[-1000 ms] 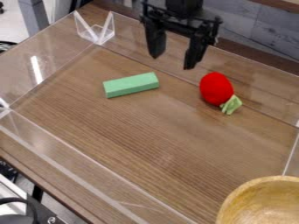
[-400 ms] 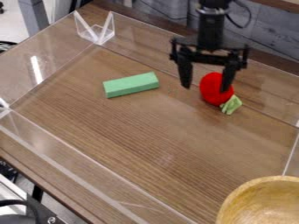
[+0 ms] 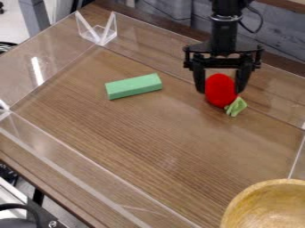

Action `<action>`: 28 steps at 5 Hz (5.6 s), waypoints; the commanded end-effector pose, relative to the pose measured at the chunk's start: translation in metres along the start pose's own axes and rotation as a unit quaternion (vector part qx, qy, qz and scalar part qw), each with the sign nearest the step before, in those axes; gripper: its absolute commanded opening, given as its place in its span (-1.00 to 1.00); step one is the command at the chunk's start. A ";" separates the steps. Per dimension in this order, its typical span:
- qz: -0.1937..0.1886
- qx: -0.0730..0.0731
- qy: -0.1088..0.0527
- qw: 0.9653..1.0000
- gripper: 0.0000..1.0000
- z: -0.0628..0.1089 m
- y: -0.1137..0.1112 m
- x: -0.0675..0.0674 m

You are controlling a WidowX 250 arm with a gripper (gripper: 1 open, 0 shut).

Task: Move the red fruit to the left

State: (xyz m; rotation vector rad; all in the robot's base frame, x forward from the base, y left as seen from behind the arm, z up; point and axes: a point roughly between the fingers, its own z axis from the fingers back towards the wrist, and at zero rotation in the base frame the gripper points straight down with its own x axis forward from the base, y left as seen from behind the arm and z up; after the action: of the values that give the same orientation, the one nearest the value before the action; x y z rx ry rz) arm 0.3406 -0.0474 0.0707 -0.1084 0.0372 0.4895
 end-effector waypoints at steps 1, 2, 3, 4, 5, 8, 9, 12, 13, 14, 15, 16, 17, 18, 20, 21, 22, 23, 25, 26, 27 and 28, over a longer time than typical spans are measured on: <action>0.033 -0.021 -0.032 0.999 1.00 0.016 -0.004 0.017; 0.043 -0.019 -0.035 0.998 1.00 0.013 -0.003 0.024; 0.049 -0.015 -0.035 0.998 1.00 0.006 0.003 0.038; 0.054 -0.014 -0.036 0.998 1.00 0.001 0.009 0.048; 0.068 -0.014 -0.037 0.997 1.00 0.000 0.010 0.047; 0.083 -0.011 -0.039 0.996 -1.00 -0.020 0.010 0.042; 0.075 -0.012 -0.039 0.996 -1.00 -0.036 0.008 0.038; 0.049 -0.008 -0.038 0.998 -1.00 -0.052 -0.013 0.022; 0.051 -0.011 -0.037 0.998 -1.00 -0.043 -0.008 0.023; 0.062 -0.009 -0.038 0.997 1.00 -0.048 -0.002 0.026; 0.029 -0.026 -0.032 0.999 -1.00 -0.031 0.000 0.028; 0.012 -0.049 -0.029 0.998 -1.00 -0.001 0.005 0.030; -0.006 -0.074 -0.030 0.997 -1.00 0.033 0.011 0.032; -0.027 -0.096 -0.029 0.995 -1.00 0.070 0.029 0.039; -0.044 -0.118 -0.021 0.992 -1.00 0.083 0.014 0.040; -0.080 -0.119 -0.011 0.990 -1.00 0.085 0.008 0.036; -0.118 -0.121 -0.001 0.986 -1.00 0.090 0.005 0.031; -0.154 -0.125 0.008 0.980 -1.00 0.103 -0.007 0.011; -0.197 -0.131 0.017 0.971 -1.00 0.118 -0.022 -0.005; -0.186 -0.130 0.015 0.974 -1.00 0.117 -0.019 -0.002; -0.191 -0.128 0.017 0.973 -1.00 0.123 -0.009 -0.003; -0.201 -0.127 0.020 0.971 -1.00 0.131 -0.002 -0.005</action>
State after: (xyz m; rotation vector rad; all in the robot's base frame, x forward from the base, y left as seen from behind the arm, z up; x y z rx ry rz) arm 0.3387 -0.0392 0.1687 -0.3704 0.0944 0.1069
